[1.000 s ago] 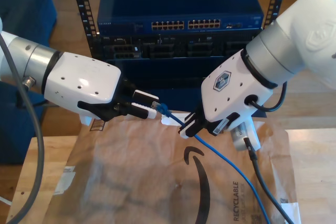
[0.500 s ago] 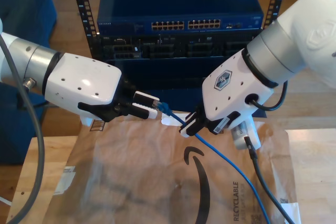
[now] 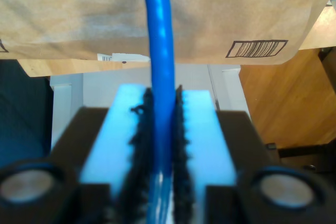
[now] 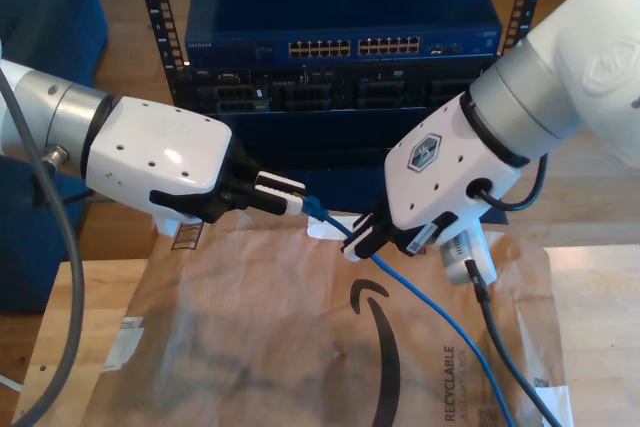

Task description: Grab the cable and plug it in

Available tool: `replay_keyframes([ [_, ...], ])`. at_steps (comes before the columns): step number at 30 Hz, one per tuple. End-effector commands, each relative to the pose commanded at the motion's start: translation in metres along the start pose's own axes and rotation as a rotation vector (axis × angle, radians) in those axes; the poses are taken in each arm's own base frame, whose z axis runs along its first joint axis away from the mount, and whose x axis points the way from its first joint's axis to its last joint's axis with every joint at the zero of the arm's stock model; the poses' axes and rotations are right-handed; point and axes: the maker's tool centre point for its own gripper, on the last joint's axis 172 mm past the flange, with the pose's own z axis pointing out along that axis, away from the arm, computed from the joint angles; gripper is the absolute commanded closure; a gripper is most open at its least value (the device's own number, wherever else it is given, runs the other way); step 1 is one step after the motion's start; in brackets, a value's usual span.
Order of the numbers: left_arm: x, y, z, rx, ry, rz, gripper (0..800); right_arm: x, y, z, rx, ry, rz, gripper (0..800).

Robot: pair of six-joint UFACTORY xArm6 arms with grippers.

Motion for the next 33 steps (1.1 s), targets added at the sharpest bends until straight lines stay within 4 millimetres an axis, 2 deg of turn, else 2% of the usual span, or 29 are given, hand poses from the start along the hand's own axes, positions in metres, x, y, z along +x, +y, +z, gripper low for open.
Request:
replay_keyframes([
  [1,0.000,0.000,0.000,0.001,0.000,-0.003,784,0.001,0.000,0.000,0.000,0.000,0.002,513],
  [3,0.000,0.000,0.000,0.001,0.001,-0.004,789,0.001,0.000,0.000,0.001,0.001,-0.004,384],
  [5,-0.001,-0.001,-0.001,0.004,0.002,-0.003,793,-0.001,-0.002,-0.002,0.007,-0.002,-0.039,200],
  [9,-0.002,-0.007,0.000,0.029,-0.007,-0.032,795,-0.008,0.001,-0.012,0.030,-0.009,-0.116,26],
  [12,-0.002,-0.008,-0.006,0.072,-0.033,-0.131,795,-0.018,0.004,-0.025,0.068,-0.018,-0.178,6],
  [14,-0.001,-0.009,-0.016,0.128,-0.079,-0.240,795,-0.029,0.002,-0.041,0.136,-0.034,-0.236,6],
  [18,0.000,-0.003,-0.041,0.184,-0.154,-0.371,795,-0.054,-0.018,-0.083,0.340,-0.061,-0.332,6],
  [21,-0.011,0.000,-0.048,0.208,-0.233,-0.408,795,-0.083,-0.025,-0.097,0.452,-0.078,-0.465,4],
  [22,-0.013,-0.004,-0.049,0.235,-0.252,-0.419,794,-0.092,-0.026,-0.095,0.482,-0.084,-0.499,4],
  [27,-0.023,-0.014,-0.051,0.304,-0.303,-0.430,794,-0.116,-0.026,-0.055,0.608,-0.100,-0.620,4],
  [31,-0.028,-0.013,-0.061,0.346,-0.374,-0.456,793,-0.129,-0.018,-0.040,0.691,-0.105,-0.719,7],
  [33,-0.024,-0.010,-0.064,0.349,-0.386,-0.474,793,-0.133,-0.016,-0.042,0.697,-0.112,-0.725,7],
])
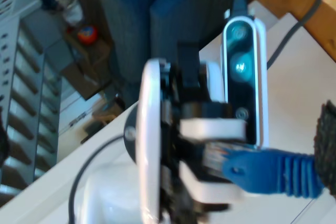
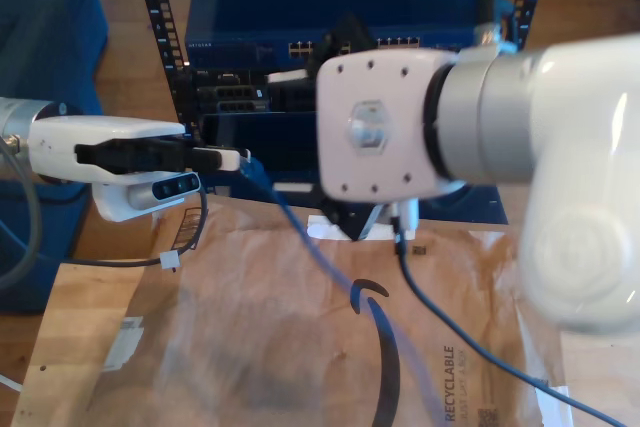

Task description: Grab the cable and plug it in

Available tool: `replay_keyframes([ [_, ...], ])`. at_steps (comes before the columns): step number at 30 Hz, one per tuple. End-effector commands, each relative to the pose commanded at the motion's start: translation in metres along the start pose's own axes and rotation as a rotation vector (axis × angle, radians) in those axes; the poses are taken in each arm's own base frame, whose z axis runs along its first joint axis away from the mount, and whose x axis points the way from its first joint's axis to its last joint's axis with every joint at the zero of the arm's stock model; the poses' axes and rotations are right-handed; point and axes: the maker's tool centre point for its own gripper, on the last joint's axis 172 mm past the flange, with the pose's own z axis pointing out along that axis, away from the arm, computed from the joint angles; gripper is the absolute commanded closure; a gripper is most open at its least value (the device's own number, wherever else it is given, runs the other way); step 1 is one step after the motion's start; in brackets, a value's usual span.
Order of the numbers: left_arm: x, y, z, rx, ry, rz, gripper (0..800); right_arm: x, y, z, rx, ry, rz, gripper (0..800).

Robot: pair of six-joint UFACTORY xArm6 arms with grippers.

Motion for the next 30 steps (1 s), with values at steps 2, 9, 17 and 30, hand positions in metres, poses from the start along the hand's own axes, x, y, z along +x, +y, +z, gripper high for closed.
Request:
replay_keyframes([
  [2,0.000,0.002,-0.007,-0.011,-0.018,-0.009,793,-0.003,-0.004,-0.002,0.007,-0.005,-0.002,8],
  [9,-0.001,0.008,-0.027,-0.042,-0.061,-0.033,793,-0.015,-0.030,-0.012,0.045,-0.015,-0.027,27],
  [17,-0.023,0.009,-0.050,-0.053,-0.166,-0.022,793,-0.020,0.000,0.000,-0.008,-0.031,-0.024,23],
  [30,-0.035,-0.016,-0.046,0.052,-0.214,0.014,778,-0.042,-0.002,0.017,0.061,-0.044,-0.045,14],
])
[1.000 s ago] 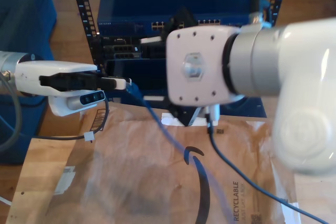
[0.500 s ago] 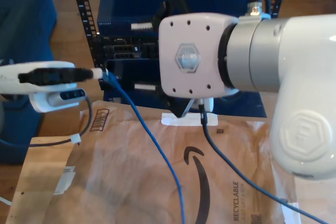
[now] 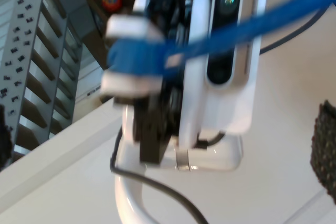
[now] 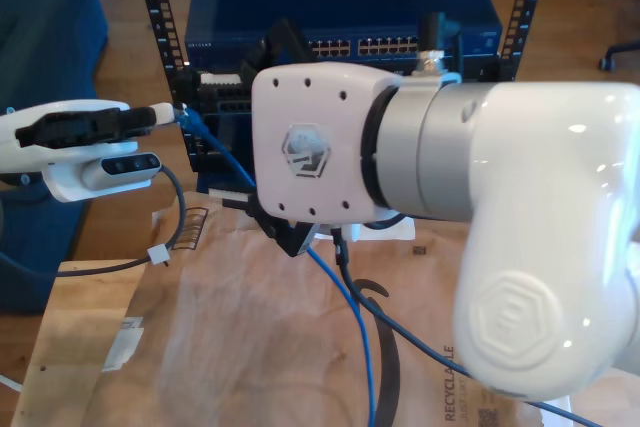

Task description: Grab the cable and plug it in

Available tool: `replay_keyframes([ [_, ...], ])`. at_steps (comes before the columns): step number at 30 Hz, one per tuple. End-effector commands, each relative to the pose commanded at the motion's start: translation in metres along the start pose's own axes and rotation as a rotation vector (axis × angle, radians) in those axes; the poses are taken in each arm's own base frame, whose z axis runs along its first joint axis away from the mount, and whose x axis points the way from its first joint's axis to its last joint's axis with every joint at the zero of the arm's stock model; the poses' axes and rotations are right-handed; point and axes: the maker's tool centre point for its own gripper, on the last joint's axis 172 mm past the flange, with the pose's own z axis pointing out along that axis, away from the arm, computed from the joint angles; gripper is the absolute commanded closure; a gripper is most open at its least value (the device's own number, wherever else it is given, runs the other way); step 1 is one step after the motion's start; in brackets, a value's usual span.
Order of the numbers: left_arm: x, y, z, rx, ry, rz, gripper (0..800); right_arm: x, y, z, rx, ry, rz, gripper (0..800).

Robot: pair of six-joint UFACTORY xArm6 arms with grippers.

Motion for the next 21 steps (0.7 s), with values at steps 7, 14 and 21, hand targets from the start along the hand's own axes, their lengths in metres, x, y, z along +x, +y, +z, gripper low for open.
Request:
replay_keyframes([
  [7,0.003,0.001,0.000,0.004,-0.007,-0.010,778,0.004,-0.010,-0.001,0.057,0.017,0.025,55],
  [14,0.006,-0.003,0.003,0.023,0.000,-0.018,778,0.007,-0.003,0.005,0.042,0.025,0.024,58],
  [21,0.013,-0.001,0.012,0.042,0.018,-0.048,778,0.006,-0.007,0.005,0.046,0.023,0.024,57],
])
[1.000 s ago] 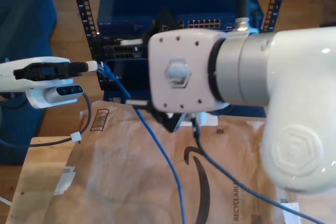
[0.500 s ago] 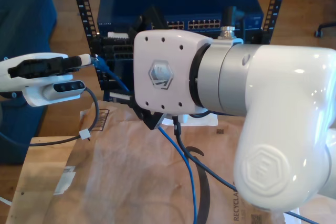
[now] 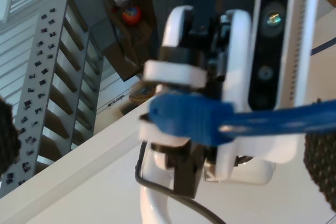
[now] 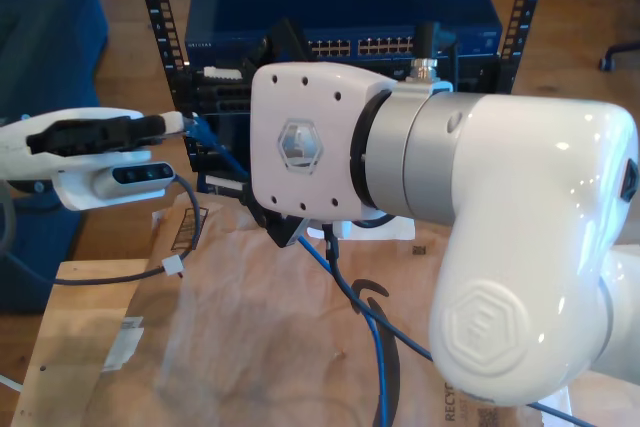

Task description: Grab the cable and plug it in

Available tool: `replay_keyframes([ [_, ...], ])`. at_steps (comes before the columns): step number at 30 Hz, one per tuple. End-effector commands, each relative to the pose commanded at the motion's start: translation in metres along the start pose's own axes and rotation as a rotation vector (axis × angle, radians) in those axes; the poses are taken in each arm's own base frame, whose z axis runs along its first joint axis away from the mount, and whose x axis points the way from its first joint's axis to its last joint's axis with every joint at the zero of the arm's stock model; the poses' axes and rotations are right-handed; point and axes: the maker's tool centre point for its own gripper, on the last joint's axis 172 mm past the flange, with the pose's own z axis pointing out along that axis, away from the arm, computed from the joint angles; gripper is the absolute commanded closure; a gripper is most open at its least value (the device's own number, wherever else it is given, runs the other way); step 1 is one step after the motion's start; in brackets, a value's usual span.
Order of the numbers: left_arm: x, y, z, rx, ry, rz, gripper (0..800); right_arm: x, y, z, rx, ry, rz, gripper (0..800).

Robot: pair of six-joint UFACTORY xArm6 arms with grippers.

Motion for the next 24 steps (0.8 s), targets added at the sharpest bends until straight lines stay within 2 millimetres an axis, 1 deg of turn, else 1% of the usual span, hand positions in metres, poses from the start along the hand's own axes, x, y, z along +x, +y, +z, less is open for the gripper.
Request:
replay_keyframes([
  [4,0.004,0.000,0.000,-0.002,0.012,-0.010,778,0.000,-0.002,-0.001,0.005,0.001,-0.004,57],
  [10,0.009,0.000,0.001,-0.003,0.027,-0.021,778,-0.004,-0.016,-0.005,0.029,-0.006,-0.007,58],
  [12,0.010,0.000,0.002,-0.003,0.028,-0.022,778,-0.004,-0.018,-0.005,0.032,-0.004,-0.006,58],
  [19,0.010,-0.002,0.003,-0.005,0.032,-0.018,778,-0.002,-0.015,-0.004,0.027,-0.001,-0.005,58],
  [23,0.009,-0.002,0.003,-0.004,0.026,-0.018,778,0.000,-0.009,-0.006,0.020,0.000,-0.005,59],
  [24,0.009,-0.002,0.002,-0.005,0.025,-0.017,778,0.002,-0.005,-0.007,0.016,0.001,-0.005,79],
])
